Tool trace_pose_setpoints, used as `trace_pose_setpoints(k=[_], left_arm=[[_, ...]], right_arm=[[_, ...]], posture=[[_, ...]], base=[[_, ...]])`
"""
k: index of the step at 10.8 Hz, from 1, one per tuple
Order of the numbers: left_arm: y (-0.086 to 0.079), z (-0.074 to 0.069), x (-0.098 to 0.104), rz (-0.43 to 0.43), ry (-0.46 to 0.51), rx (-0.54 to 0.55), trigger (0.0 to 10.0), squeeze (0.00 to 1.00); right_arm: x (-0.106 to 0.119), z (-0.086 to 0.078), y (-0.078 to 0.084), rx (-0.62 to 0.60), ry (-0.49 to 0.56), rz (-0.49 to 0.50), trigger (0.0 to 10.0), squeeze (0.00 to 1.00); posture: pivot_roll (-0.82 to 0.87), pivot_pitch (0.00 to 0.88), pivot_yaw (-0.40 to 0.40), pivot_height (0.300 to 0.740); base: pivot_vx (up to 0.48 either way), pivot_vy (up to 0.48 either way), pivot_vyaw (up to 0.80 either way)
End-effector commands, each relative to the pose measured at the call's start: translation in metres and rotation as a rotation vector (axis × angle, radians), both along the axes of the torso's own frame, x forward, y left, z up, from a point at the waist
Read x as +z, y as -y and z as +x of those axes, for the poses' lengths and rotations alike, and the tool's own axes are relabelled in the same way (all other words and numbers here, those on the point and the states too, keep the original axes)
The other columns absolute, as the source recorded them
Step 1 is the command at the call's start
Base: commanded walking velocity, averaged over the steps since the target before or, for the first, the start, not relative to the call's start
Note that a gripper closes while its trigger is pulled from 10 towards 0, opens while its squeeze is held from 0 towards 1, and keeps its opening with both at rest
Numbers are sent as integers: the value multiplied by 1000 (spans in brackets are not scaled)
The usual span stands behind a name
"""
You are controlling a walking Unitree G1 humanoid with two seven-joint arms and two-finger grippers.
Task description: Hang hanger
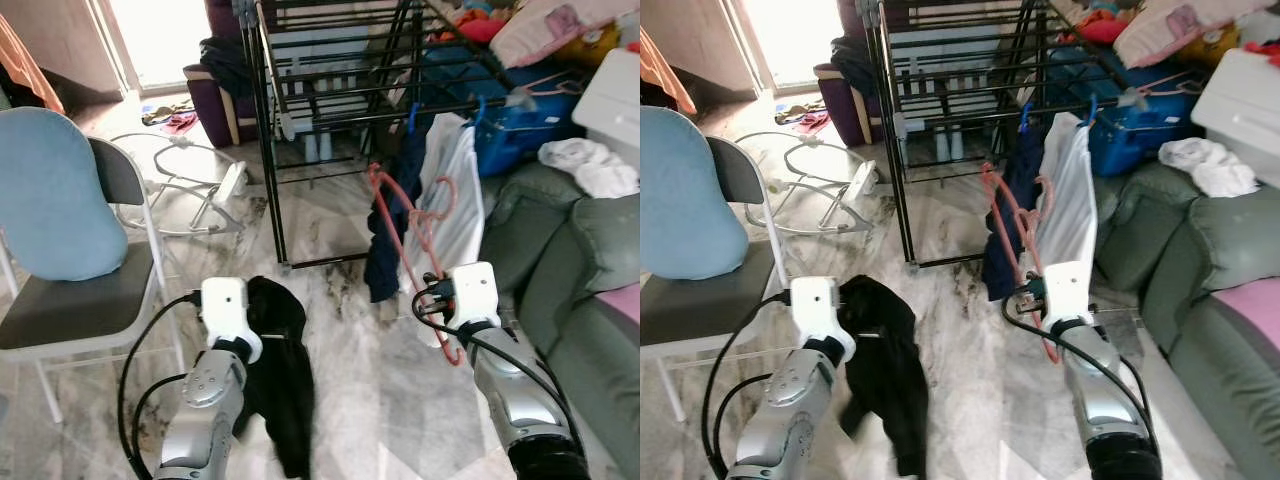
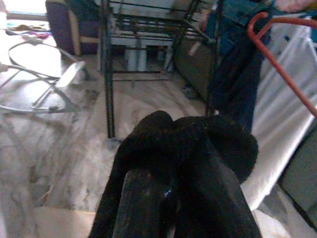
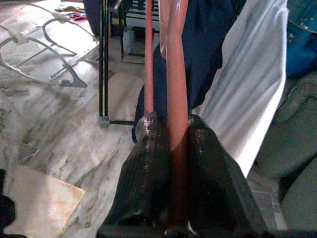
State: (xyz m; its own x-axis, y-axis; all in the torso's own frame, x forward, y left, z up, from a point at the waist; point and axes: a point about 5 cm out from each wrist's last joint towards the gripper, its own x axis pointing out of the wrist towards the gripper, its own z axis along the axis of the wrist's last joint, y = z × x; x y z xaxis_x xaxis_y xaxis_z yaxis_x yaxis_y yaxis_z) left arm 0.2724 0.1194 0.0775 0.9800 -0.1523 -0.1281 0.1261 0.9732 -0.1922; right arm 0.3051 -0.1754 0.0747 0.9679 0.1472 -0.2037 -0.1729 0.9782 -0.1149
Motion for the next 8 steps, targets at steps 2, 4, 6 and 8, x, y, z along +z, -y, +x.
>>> trace_pose_setpoints(k=[2,4,6,8], left_arm=[[-3,4,7,15,17,30,10000,0],[-2,5,7,17,13,30,10000,0],[3,3,6,18,7,15,10000,0],[1,4,6,21,5,21,10000,0]], right_arm=[[4,3,-9,33,11,12,10000,0],[3,3,-8,23,11,-5,10000,0],[5,6,-10,19,10,16,10000,0],[4,6,-12,23,11,16,10000,0]], posture=[[-83,0,12,740],[-82,0,9,740],[-79,0,5,740],[-73,0,3,740]], base=[[0,0,0],[-259,0,0],[-278,0,0],[-296,0,0]])
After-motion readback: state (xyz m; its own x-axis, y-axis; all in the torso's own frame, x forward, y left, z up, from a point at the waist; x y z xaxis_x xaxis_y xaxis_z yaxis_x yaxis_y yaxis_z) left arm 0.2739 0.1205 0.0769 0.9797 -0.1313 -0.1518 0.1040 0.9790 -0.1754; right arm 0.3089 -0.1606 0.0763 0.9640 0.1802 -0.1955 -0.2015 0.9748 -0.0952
